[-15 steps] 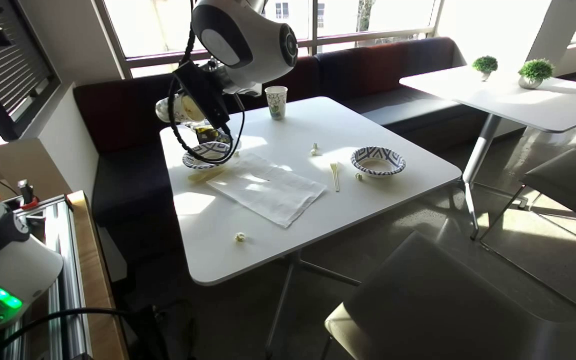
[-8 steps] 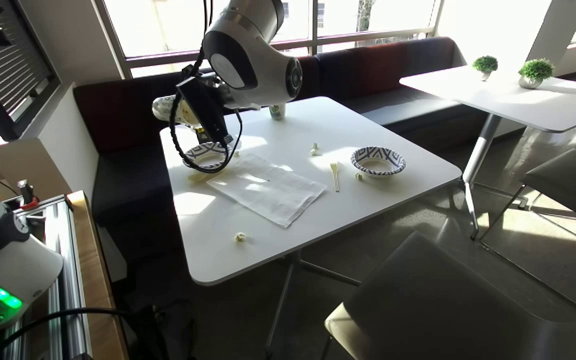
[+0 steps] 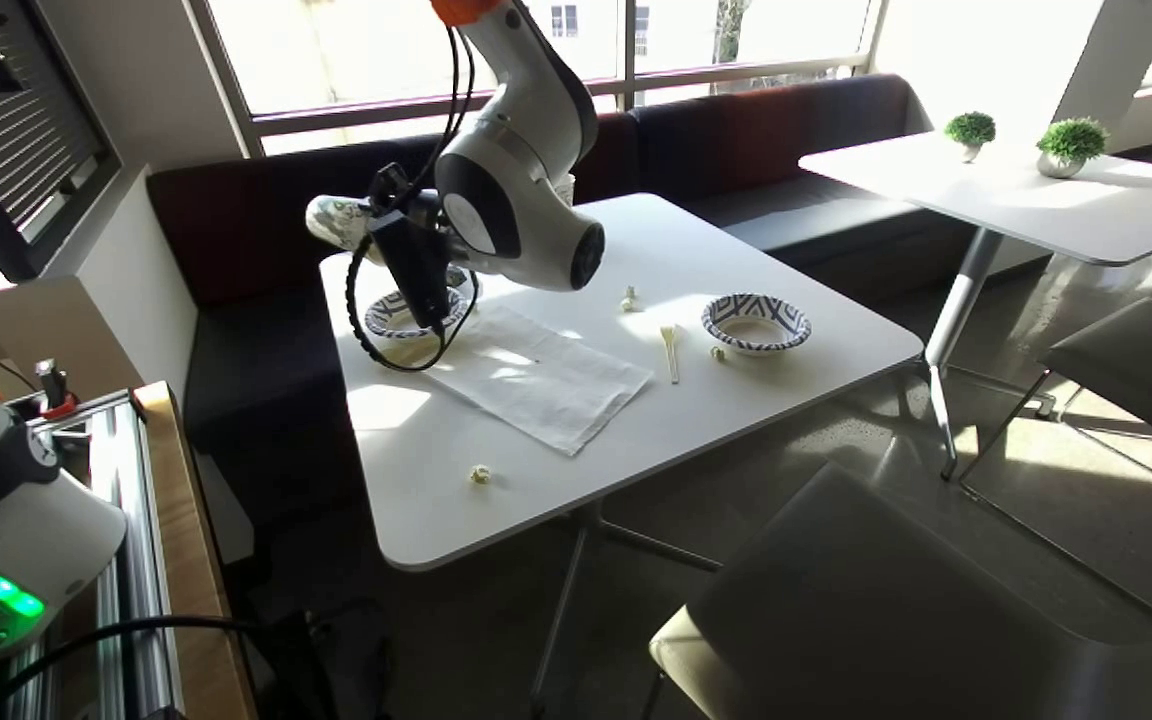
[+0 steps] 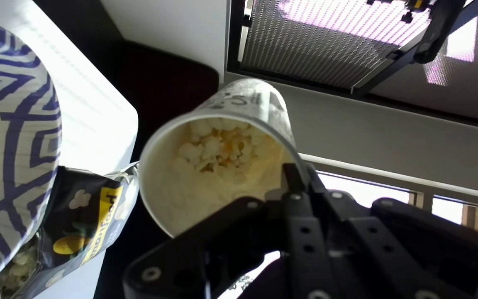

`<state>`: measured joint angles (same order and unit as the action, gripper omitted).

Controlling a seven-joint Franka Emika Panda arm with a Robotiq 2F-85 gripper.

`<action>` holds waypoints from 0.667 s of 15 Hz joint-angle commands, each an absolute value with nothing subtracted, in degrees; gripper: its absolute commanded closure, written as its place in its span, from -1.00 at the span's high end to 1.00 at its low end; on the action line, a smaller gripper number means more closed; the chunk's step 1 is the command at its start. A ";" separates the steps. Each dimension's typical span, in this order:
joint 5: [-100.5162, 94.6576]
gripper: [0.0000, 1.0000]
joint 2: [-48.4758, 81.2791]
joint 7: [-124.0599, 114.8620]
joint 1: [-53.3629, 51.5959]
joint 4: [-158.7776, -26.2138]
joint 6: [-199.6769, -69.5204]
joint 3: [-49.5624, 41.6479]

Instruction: Pour the contents in the cup into the bowl

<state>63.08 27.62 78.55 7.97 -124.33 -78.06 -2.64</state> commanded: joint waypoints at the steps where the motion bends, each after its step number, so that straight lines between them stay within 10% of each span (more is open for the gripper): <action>1: 66.84 -0.98 32.87 80.14 7.99 -121.22 -75.89 -2.20; 10: 72.25 -0.98 39.82 80.15 8.05 -117.14 -69.49 -1.28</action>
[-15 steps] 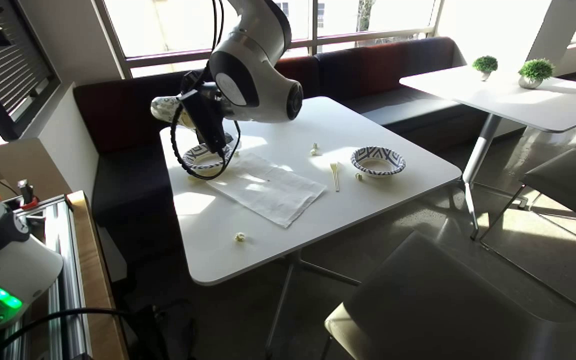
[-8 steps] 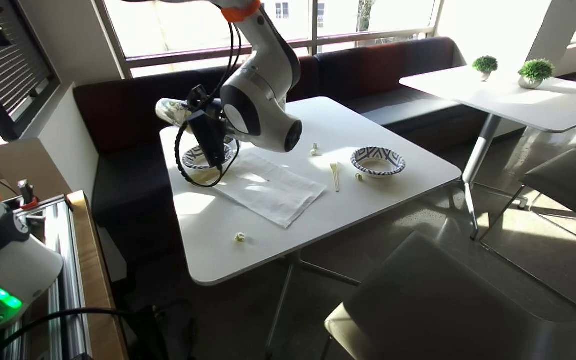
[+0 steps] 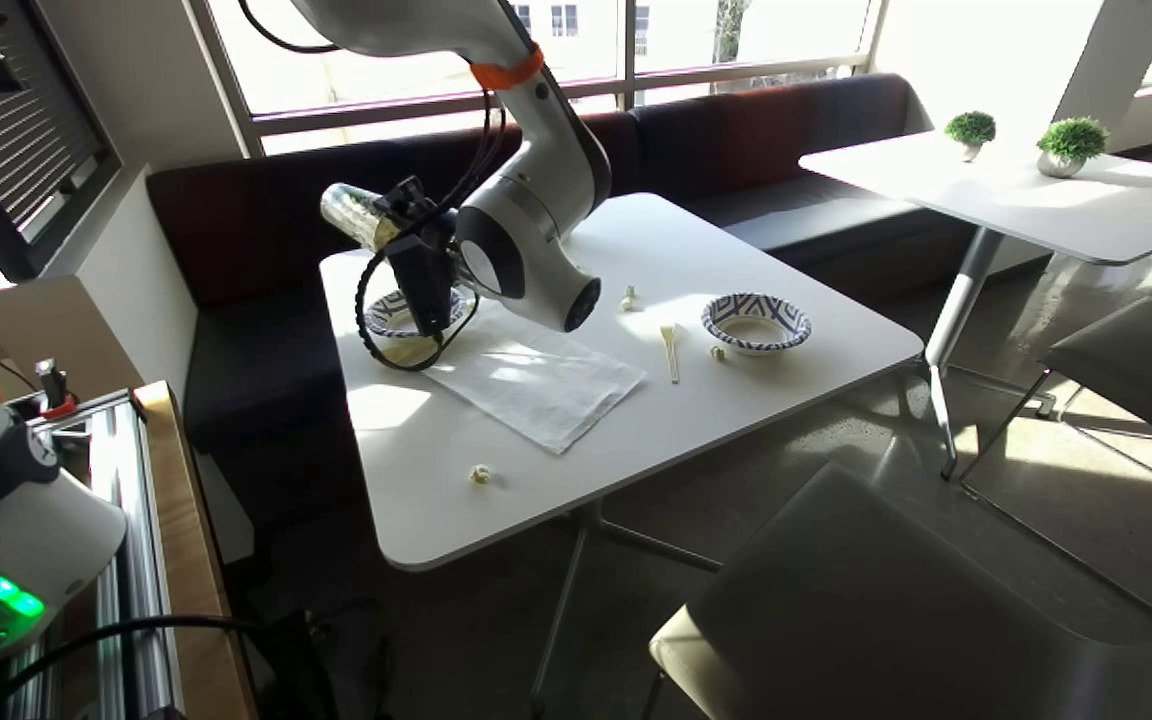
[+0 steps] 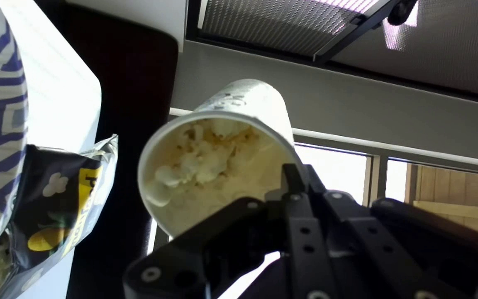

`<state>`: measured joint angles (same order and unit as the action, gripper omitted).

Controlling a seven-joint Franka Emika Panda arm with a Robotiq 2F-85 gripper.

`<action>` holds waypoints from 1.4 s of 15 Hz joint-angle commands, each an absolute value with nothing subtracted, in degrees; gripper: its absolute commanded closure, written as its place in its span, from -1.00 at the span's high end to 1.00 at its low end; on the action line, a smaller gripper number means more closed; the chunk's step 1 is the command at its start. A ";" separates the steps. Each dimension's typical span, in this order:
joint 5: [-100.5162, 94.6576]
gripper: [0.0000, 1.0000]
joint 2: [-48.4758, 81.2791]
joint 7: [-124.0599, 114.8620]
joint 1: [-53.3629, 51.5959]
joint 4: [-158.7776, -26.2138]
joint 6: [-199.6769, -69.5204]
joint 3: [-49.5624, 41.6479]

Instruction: Pour the contents in the cup into the bowl

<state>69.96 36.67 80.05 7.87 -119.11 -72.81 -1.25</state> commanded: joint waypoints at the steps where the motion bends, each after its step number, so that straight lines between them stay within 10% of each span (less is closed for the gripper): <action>1: 72.75 -0.98 40.36 80.16 8.09 -116.88 -68.57 -1.37; 21: 74.29 -0.98 43.98 79.43 7.65 -115.15 -59.06 -1.93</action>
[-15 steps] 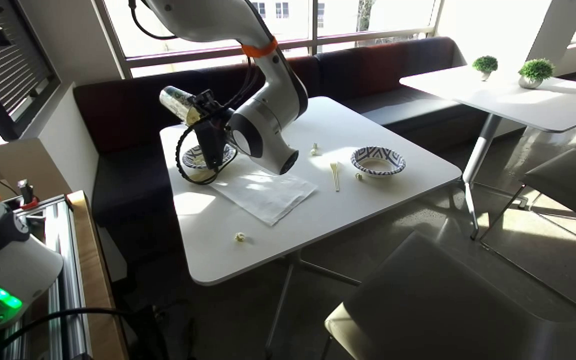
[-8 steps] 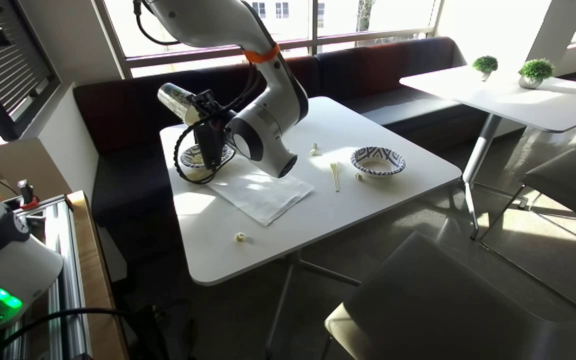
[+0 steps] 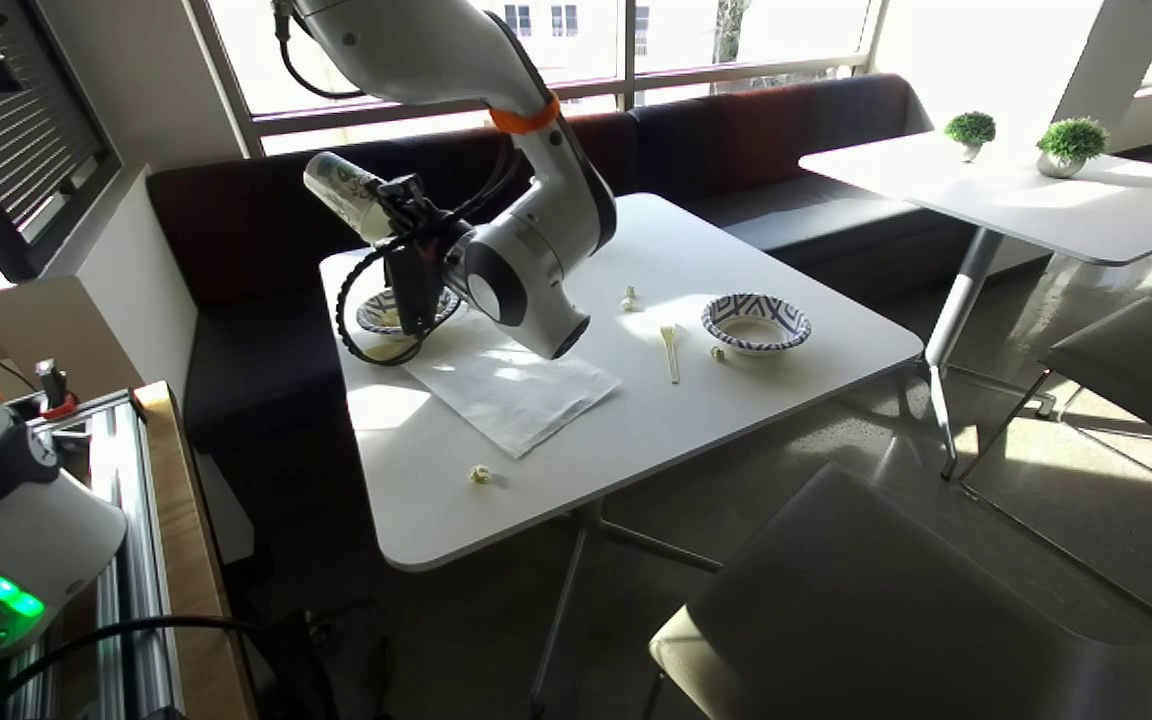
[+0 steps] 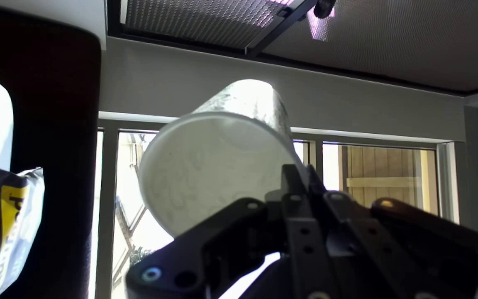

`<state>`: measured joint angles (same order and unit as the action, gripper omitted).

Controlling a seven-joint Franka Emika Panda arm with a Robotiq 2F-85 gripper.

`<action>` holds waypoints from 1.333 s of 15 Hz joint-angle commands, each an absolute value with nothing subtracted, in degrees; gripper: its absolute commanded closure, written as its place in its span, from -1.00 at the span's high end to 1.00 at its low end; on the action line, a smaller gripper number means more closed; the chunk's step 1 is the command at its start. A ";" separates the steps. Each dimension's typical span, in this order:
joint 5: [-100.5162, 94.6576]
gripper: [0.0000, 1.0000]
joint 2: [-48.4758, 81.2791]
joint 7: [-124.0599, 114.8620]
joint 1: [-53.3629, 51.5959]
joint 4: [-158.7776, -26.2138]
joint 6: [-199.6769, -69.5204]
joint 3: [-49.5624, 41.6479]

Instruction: Pour the contents in the cup into the bowl

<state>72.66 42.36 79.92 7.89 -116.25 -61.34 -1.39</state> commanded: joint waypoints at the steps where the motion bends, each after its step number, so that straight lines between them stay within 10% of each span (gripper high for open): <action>1: 74.37 -0.98 44.05 79.36 7.62 -115.14 -58.91 -1.99; 20: 74.22 -0.98 32.59 71.06 6.87 -120.66 -56.88 -5.00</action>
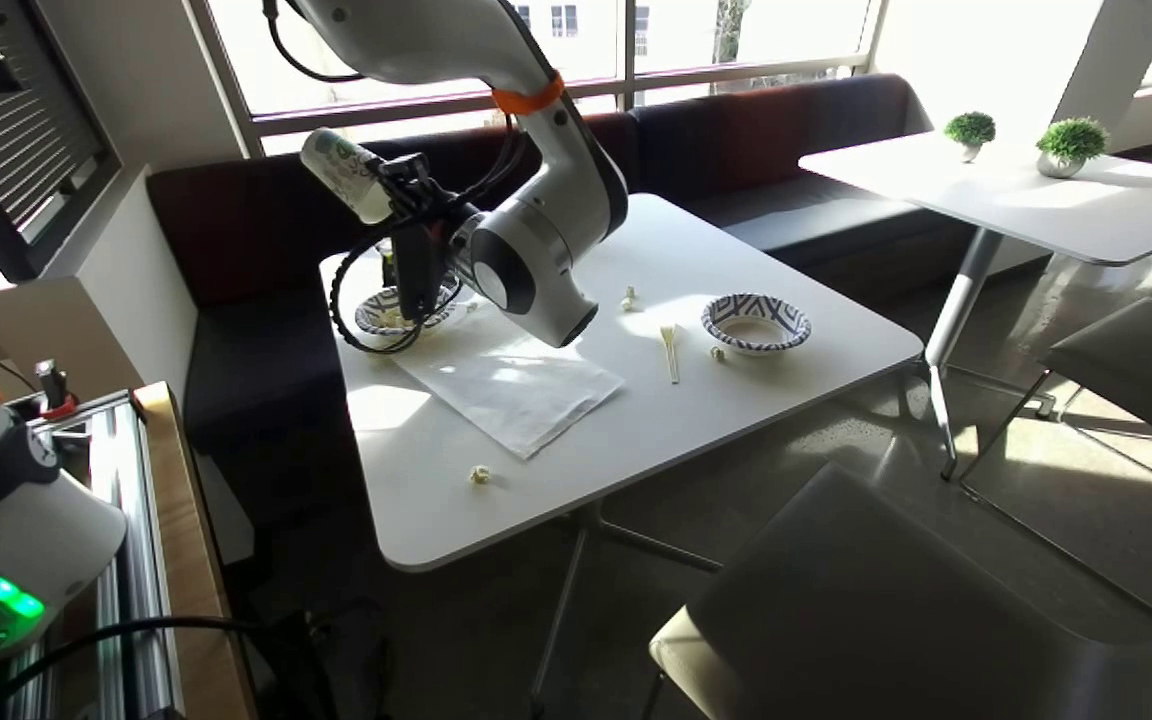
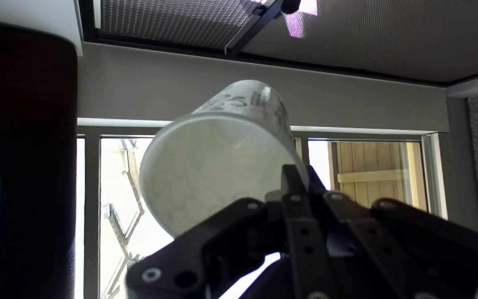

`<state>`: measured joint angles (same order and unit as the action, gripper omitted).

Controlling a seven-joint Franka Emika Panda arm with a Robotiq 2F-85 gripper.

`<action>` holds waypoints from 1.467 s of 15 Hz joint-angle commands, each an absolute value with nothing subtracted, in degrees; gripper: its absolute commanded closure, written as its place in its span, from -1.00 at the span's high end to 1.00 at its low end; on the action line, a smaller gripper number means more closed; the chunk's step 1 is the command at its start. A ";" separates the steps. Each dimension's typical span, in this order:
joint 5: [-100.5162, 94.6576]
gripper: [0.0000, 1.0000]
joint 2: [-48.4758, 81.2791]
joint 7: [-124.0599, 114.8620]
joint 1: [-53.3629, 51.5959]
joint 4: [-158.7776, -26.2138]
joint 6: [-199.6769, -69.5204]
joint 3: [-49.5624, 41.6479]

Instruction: Pour the contents in the cup into the bowl

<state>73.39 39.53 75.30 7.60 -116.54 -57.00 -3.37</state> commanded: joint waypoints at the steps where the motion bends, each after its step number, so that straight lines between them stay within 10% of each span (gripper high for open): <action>1: 73.62 -0.98 30.49 69.45 6.47 -121.26 -58.13 -5.68; 22: 34.03 -0.98 24.93 48.89 3.57 -97.69 -81.07 -3.23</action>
<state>40.99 24.43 49.27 4.19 -99.92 -78.45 -4.57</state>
